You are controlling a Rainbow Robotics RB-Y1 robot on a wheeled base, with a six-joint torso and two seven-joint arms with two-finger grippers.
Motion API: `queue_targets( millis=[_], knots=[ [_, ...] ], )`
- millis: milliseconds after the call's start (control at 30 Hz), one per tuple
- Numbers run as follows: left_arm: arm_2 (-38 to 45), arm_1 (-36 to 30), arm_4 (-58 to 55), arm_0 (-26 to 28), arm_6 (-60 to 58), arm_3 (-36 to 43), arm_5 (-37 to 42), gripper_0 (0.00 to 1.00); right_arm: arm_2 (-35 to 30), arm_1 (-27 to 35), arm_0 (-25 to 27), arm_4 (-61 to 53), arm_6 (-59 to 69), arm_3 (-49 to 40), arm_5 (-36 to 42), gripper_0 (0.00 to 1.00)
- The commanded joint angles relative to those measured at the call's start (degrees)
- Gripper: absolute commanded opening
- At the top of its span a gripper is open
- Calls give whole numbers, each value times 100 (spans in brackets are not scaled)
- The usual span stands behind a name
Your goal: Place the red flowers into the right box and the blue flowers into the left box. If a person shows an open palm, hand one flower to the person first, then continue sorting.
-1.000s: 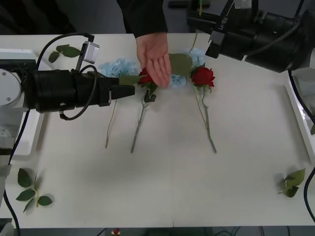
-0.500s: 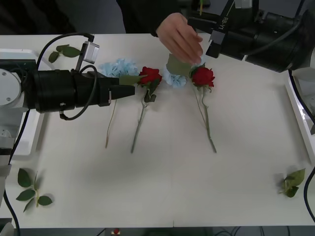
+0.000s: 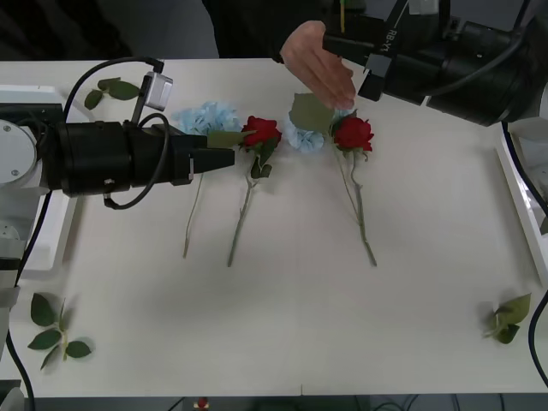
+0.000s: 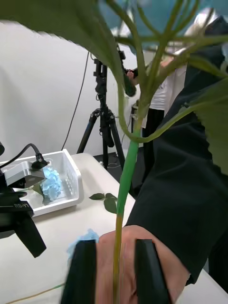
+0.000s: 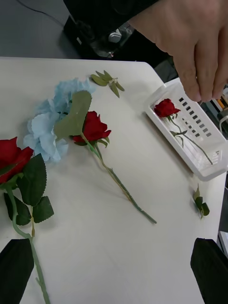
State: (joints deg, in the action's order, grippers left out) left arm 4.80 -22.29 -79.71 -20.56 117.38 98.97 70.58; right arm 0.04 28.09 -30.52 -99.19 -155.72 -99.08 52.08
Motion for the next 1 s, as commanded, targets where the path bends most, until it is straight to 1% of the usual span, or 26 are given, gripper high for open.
queue_targets(
  millis=[33, 1000],
  knots=[
    [127, -100, -53, -97, -110, 158, 0, 96, -75, -31, -121, 31, 72, -112, -22, 100],
    [127, -100, -71, -97, -145, 158, 0, 96, -75, -31, -121, 31, 72, -112, -22, 100]
  ],
)
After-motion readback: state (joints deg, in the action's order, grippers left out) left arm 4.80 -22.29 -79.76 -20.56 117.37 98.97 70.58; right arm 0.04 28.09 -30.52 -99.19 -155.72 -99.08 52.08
